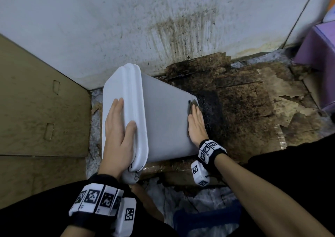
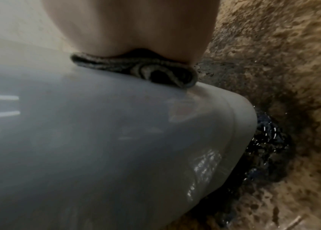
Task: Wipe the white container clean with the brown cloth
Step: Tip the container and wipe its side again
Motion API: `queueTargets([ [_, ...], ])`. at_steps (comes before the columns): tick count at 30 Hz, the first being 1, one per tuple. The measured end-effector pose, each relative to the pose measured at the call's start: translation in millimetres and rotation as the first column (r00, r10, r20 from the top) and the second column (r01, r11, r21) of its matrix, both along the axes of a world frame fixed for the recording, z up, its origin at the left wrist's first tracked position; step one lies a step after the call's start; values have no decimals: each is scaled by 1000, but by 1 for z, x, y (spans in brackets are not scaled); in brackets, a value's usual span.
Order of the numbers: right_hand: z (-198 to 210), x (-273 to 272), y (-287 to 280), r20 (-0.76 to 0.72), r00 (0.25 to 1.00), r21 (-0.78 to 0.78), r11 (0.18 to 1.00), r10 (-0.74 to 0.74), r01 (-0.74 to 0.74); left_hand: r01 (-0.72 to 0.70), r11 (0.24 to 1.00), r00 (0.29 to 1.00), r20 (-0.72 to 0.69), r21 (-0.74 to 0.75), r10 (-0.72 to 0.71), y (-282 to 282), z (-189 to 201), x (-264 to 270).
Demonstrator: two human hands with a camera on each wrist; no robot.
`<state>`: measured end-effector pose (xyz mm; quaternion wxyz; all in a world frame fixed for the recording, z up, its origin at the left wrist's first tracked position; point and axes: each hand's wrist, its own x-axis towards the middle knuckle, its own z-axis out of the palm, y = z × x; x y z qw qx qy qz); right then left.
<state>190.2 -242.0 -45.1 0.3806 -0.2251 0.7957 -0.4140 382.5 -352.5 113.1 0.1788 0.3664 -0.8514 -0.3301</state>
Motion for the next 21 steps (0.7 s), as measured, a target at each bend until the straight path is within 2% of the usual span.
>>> queueTargets([
  [6,8,21,-7,-20,1000,-40,999,-24,23,-16,1000,1000,13,2,16,-2,-1,2],
  [11,49,57,-17,-75,997,-190,981,30,-44,-30,1000,999,23,-5,30,-2,-1,1],
  [15,83,86,-15,-181,980,-294,947,79,-130,-25,1000,999,43,-13,25,-1,-1,-2],
  [21,73,85,-4,-225,974,-351,932,6,-87,-23,1000,999,37,-4,24,3,1,-6],
])
